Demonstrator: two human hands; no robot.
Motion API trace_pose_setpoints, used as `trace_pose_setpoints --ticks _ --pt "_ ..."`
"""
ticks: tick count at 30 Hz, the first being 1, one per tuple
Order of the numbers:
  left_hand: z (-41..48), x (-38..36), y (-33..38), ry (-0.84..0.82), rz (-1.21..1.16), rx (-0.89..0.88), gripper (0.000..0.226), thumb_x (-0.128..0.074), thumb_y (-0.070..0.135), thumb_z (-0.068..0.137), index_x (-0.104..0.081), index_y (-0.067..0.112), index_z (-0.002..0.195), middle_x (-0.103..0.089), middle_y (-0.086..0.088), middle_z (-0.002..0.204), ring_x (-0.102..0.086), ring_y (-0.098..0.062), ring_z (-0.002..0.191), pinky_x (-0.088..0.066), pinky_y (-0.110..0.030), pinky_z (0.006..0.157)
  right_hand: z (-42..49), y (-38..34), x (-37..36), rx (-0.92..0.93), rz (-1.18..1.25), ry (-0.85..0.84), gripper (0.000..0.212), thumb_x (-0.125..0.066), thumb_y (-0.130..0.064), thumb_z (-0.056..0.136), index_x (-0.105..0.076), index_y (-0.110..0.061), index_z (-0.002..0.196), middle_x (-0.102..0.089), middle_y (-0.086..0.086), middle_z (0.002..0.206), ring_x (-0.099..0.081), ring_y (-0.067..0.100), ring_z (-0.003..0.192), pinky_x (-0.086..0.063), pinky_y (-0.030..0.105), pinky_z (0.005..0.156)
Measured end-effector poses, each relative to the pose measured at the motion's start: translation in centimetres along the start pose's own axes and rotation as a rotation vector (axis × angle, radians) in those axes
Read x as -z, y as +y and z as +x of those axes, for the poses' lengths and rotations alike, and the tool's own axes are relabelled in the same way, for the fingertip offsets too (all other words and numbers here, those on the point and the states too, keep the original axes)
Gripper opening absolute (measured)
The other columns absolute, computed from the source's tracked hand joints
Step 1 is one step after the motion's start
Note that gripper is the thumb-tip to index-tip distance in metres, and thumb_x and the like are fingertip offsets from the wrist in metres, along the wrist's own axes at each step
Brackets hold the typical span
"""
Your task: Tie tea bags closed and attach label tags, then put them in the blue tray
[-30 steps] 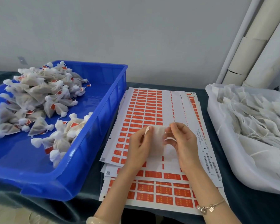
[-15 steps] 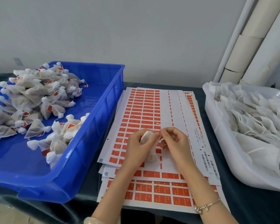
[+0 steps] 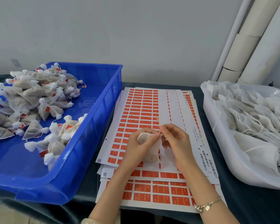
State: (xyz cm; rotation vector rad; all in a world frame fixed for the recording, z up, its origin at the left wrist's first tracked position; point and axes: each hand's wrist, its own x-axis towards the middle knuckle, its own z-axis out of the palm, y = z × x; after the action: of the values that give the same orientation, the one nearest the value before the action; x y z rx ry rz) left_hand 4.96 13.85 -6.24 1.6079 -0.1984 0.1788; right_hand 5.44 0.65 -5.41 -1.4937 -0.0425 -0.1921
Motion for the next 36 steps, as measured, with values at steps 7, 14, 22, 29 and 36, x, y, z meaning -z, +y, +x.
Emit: trace_pose_setpoints --ticks 7,14,22,29,36 --pt "0.2 0.3 -0.1 -0.003 -0.034 -0.017 0.009 -0.060 0.033 0.079 -0.064 0.025 0.082 -0.065 0.012 0.082 -0.060 -0.006 0.086 -0.051 -0.015 0.069 0.0 0.0 0.1 -0.126 0.096 -0.077 0.013 -0.067 -0.019 0.087 -0.073 -0.025 0.078 -0.066 0.002 0.073 -0.059 0.011 0.062 -0.050 0.020 0.057" --pt "0.4 0.1 -0.3 -0.005 -0.042 -0.058 0.009 -0.056 0.027 0.079 -0.063 0.021 0.078 -0.063 0.006 0.078 -0.059 -0.006 0.081 -0.047 -0.008 0.069 0.6 -0.1 0.6 -0.323 0.452 -0.137 0.006 -0.063 -0.016 0.087 -0.068 -0.013 0.088 -0.069 0.008 0.085 -0.062 0.015 0.068 -0.053 0.027 0.067" --pt "0.3 -0.1 -0.1 -0.093 -0.064 -0.100 0.008 -0.055 0.015 0.080 -0.062 0.015 0.076 -0.060 0.005 0.072 -0.057 -0.007 0.073 -0.047 -0.014 0.068 0.9 0.0 0.8 -0.380 0.780 -0.140 0.003 -0.059 -0.009 0.083 -0.059 -0.011 0.086 -0.060 0.006 0.069 -0.056 0.013 0.056 -0.051 0.021 0.054" --pt "0.2 -0.2 -0.3 -0.137 0.020 -0.087 0.009 -0.054 0.019 0.083 -0.061 0.019 0.079 -0.060 0.011 0.075 -0.060 -0.005 0.078 -0.047 -0.011 0.070 1.4 0.3 1.2 -0.313 0.795 -0.069 0.002 -0.058 -0.009 0.082 -0.057 -0.010 0.081 -0.056 0.005 0.067 -0.050 0.012 0.052 -0.047 0.020 0.052" --pt "-0.4 0.2 0.0 -0.248 0.095 0.101 0.028 -0.041 0.041 0.099 -0.064 0.053 0.088 -0.066 0.028 0.076 -0.063 0.009 0.077 -0.045 -0.002 0.064 1.6 0.2 2.2 -0.253 0.890 0.053 0.004 -0.060 -0.013 0.087 -0.061 -0.010 0.090 -0.063 0.006 0.075 -0.059 0.012 0.062 -0.053 0.021 0.057"
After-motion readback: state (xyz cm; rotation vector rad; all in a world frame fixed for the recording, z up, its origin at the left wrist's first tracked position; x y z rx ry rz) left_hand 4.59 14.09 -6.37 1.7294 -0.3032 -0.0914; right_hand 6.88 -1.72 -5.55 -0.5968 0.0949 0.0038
